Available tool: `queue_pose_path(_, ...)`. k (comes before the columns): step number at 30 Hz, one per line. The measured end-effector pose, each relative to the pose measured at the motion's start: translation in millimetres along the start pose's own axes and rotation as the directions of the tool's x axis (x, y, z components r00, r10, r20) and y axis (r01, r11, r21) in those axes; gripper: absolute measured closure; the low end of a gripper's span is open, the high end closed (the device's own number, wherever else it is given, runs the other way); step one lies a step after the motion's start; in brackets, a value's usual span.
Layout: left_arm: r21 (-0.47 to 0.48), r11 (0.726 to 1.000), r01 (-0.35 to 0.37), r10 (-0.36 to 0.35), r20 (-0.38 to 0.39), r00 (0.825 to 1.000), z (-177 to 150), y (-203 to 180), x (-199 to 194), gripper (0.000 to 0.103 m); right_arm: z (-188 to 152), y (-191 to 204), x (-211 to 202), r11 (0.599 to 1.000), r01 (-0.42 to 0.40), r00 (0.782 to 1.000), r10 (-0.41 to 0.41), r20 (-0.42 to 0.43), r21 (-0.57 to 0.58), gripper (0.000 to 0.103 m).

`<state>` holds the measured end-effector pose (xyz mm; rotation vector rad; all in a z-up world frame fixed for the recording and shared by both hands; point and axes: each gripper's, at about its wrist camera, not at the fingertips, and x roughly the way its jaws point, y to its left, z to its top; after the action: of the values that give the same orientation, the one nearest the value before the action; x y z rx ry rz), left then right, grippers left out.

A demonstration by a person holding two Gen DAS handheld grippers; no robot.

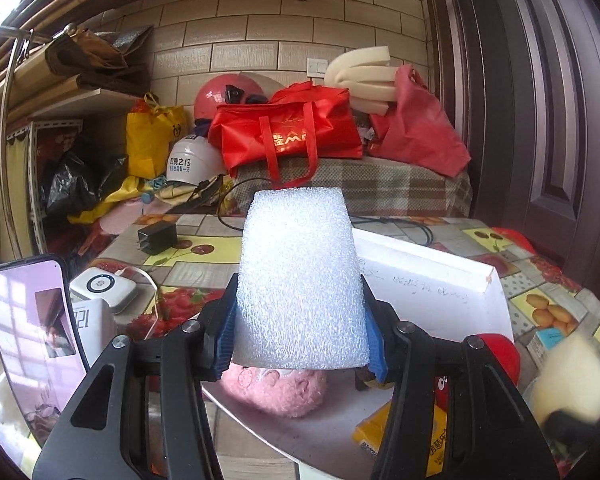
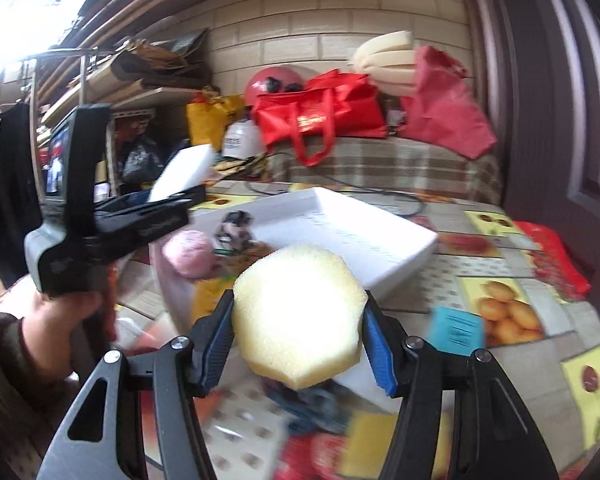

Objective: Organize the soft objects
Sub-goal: 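Lower the foam pad and pale sponge into the white box and release both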

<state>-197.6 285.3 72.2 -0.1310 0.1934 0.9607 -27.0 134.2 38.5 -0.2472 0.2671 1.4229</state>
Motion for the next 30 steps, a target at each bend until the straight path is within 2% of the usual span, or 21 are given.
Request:
queue_pose_path(3,-0.015,1.000,0.008,-0.008,-0.001,1.000,0.5,2.3,-0.2,0.051,6.2,13.4,20.2,0.998,-0.057,0.998,0.056,-0.037,-0.004,0.044)
queue_pose_path(7,-0.024,1.000,0.013,-0.013,0.001,1.000,0.7,2.7,-1.2,0.051,9.6,14.9,49.5,0.989,-0.140,0.980,0.145,-0.136,0.044,0.044)
queue_pose_path(10,-0.023,1.000,0.013,-0.013,0.000,1.000,0.6,2.9,-1.9,0.051,9.0,4.5,62.4,0.985,-0.137,0.972,0.154,-0.175,0.108,0.044)
queue_pose_path(14,-0.021,1.000,0.012,-0.012,0.000,1.000,0.7,1.7,-1.6,0.051,13.6,-5.3,71.3,0.989,-0.058,0.982,0.081,-0.168,0.135,0.044)
queue_pose_path(17,-0.020,1.000,0.011,-0.011,-0.002,1.000,0.5,1.7,-2.0,0.051,20.6,-12.8,82.2,0.991,0.041,0.986,-0.019,-0.166,0.128,0.044)
queue_pose_path(19,-0.022,1.000,0.012,-0.012,-0.003,1.000,0.5,2.0,-2.0,0.051,26.5,-21.1,89.9,0.981,0.113,0.984,-0.089,-0.153,0.156,0.044)
queue_pose_path(21,-0.026,1.000,0.014,-0.014,-0.007,1.000,-0.1,2.1,-1.4,0.051,31.0,-31.6,91.6,0.967,0.147,0.984,-0.122,-0.127,0.209,0.044)
queue_pose_path(24,-0.034,0.999,0.021,-0.021,-0.018,1.000,-1.5,2.8,0.6,0.051,28.9,-36.8,82.2,0.951,0.134,0.990,-0.118,-0.073,0.278,0.044)
queue_pose_path(27,-0.034,0.999,0.027,-0.028,-0.024,0.999,-2.1,1.0,2.6,0.051,28.5,-30.4,71.8,0.958,0.104,0.995,-0.102,-0.024,0.266,0.044)
queue_pose_path(30,-0.020,0.998,0.055,-0.055,-0.017,0.998,-1.2,-5.0,5.5,0.051,31.0,-26.5,76.0,0.962,0.086,0.996,-0.083,-0.025,0.260,0.044)
